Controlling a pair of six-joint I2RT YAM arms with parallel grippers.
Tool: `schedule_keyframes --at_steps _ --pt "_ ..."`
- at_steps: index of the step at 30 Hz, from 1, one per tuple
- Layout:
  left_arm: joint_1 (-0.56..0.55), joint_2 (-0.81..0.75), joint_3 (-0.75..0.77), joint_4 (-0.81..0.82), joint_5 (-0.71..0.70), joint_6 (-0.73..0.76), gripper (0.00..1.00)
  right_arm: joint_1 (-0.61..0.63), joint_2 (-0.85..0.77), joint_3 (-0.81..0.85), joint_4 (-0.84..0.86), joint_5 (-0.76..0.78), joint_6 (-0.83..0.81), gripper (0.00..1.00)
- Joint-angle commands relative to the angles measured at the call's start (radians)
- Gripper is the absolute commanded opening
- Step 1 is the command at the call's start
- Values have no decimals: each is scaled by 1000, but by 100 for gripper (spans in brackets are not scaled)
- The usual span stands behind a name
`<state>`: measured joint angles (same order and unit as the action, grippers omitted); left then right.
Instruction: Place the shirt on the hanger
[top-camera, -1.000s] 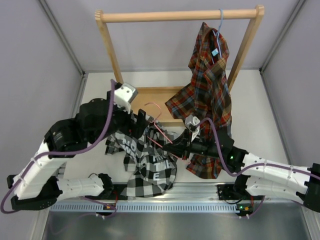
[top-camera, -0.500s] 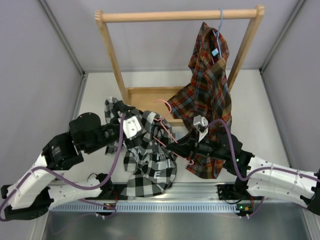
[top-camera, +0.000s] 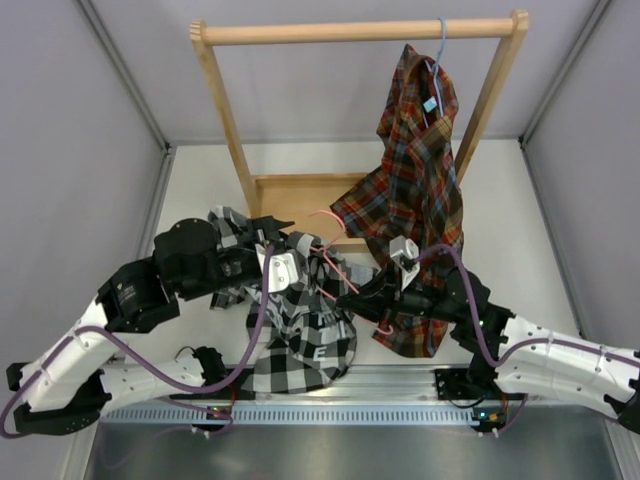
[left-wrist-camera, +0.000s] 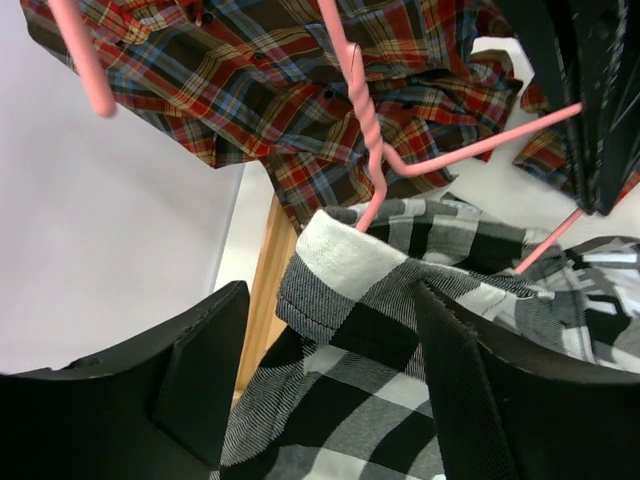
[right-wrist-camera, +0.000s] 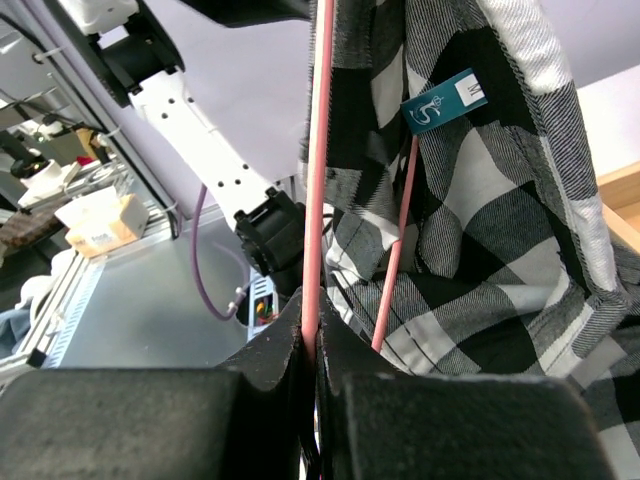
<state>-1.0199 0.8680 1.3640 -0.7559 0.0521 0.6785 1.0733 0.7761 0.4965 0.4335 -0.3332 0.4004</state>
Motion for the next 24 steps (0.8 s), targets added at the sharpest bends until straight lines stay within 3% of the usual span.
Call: schedule_keyframes --at_steps 1,8,14,19,24 --pt "-2 11 -8 36 -8 44 70 14 -47 7 50 -53 -38 0" --pt "-3 14 -17 17 38 20 67 16 -87 -3 -7 -73 -80 0" --pt "-2 61 38 -63 202 -51 63 14 -104 22 -82 -170 -130 0" --pt "-3 88 96 -138 343 -118 52 14 -147 37 -148 -165 -167 0" --pt "-2 132 125 -235 428 -180 50 14 -166 53 -220 -179 -193 0"
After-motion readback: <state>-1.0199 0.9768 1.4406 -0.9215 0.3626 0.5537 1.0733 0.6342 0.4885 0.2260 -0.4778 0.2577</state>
